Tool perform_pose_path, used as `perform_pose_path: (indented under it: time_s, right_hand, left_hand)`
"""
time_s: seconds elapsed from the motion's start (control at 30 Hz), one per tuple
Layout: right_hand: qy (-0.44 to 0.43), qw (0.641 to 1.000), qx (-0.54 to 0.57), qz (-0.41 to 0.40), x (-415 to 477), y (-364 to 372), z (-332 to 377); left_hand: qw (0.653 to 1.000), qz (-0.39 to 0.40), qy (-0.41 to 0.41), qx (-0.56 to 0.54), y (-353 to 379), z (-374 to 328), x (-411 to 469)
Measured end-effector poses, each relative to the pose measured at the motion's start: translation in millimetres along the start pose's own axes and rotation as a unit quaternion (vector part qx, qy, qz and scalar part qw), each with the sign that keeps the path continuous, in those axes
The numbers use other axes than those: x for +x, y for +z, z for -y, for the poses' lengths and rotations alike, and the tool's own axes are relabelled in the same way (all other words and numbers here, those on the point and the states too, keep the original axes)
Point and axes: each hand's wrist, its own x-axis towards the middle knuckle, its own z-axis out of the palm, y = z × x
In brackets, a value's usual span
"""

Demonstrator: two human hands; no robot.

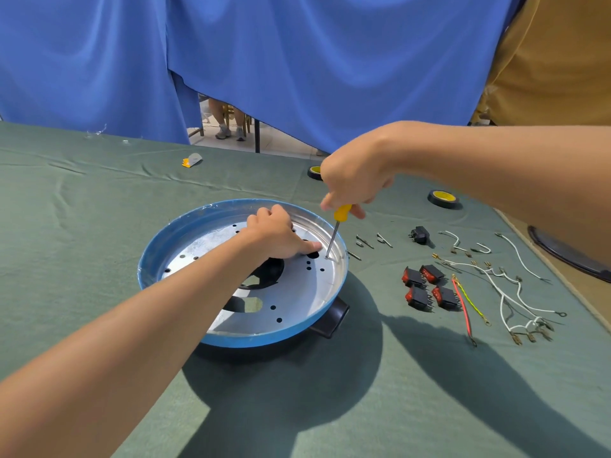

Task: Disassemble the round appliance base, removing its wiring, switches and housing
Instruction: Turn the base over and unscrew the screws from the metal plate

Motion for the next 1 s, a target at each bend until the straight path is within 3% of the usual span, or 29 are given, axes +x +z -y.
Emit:
perform_pose_path:
  time_s: [0.27,0.33,0.43,0.57,0.63,0.73,0.83,1.0]
  right_hand:
    - [-0.069,0.992,-0.045,-0.092,-8,0,5]
    - [-0.084,0.991,-0.012,-0.099,-8,-3,6]
    - [-0.090,0.991,0.054,-0.077,-5,-1,5]
    - [-0.005,0.996,0.092,-0.007,-2,0,-2]
    - [0.002,0.997,0.072,0.019,-2,-1,-4]
    - [-0.049,0.997,-0.045,-0.030,-5,0,0]
    - [-0.112,0.982,-0.120,-0.091,-10,1,3]
    - [-0.192,0.961,-0.165,-0.110,-16,0,2]
  left_hand:
    - [1.000,0.006,-0.010,-0.010,-2,-2,1]
    - [1.000,0.009,-0.009,-0.012,-2,-2,1]
    - [1.000,0.006,-0.009,-0.008,-2,-1,1]
    - [1.000,0.004,-0.006,0.000,-2,-1,2]
    - [1.000,0.000,-0.007,0.002,-1,-1,3]
    - [1.000,-0.001,-0.001,-0.010,-1,0,3]
    - [0.998,-0.010,0.053,-0.011,-2,4,-2]
    - [0.969,0.012,0.236,-0.069,-14,7,-18]
